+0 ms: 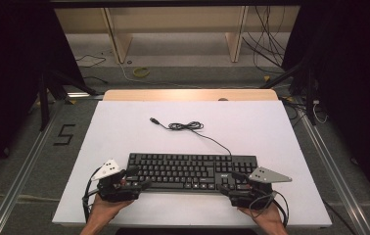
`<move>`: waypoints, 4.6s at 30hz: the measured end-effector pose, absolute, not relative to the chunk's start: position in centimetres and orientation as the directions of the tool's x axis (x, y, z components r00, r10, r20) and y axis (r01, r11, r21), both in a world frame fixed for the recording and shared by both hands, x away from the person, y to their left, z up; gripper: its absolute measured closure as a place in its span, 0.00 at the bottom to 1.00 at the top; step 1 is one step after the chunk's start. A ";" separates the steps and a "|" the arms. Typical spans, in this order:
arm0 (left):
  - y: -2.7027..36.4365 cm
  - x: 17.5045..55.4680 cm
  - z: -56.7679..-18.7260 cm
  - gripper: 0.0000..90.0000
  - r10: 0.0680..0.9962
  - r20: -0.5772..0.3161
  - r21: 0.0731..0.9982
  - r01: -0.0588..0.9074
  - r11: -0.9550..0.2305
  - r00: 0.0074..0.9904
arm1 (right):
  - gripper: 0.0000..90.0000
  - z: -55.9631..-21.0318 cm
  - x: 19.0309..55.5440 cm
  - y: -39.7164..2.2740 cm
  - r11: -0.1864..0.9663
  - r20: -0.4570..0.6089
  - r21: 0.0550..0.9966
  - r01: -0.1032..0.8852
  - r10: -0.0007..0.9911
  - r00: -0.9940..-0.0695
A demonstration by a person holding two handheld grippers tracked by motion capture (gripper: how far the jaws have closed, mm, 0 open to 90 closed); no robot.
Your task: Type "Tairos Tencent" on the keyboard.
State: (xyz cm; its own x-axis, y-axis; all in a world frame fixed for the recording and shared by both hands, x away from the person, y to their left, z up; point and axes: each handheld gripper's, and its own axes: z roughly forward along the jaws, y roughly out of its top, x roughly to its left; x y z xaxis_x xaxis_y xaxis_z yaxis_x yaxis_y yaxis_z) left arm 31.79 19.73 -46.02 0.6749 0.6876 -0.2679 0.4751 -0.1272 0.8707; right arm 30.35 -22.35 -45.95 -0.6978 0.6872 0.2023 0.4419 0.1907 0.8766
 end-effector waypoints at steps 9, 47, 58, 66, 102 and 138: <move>19.7 31.8 -46.0 0.28 0.690 -0.269 0.871 0.475 -0.122 0.672 | 0.32 -45.9 30.4 -22.2 0.192 0.202 0.877 0.442 0.686 -0.699; 21.4 32.2 -46.2 0.29 0.760 -0.268 0.850 0.516 -0.103 0.593 | 0.33 -45.0 34.2 -15.3 0.272 0.187 0.862 0.428 0.614 -0.767; 22.1 32.5 -46.5 0.39 0.792 -0.262 0.829 0.548 -0.107 0.551 | 0.41 -44.7 35.7 -12.4 0.293 0.196 0.850 0.439 0.597 -0.778; 22.7 32.7 -46.7 0.57 0.820 -0.245 0.804 0.581 -0.126 0.517 | 0.59 -45.0 36.7 -10.8 0.321 0.194 0.825 0.464 0.611 -0.768; 22.5 33.8 -47.7 0.99 0.834 -0.202 0.730 0.647 -0.221 0.513 | 1.00 -47.0 39.7 -3.2 0.471 0.138 0.734 0.490 0.602 -0.786; 22.4 34.4 -48.2 0.99 0.833 -0.218 0.699 0.677 -0.230 0.508 | 1.00 -47.8 40.2 -1.9 0.500 0.104 0.706 0.502 0.628 -0.771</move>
State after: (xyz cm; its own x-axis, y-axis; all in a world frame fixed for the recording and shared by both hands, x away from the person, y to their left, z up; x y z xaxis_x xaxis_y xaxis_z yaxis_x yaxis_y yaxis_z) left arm 34.40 22.39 -48.25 0.5080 0.8334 -0.2177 0.6768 -0.2299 0.6993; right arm 40.25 -1.91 -47.84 -0.7713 0.6280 0.1035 0.5015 0.4996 0.7063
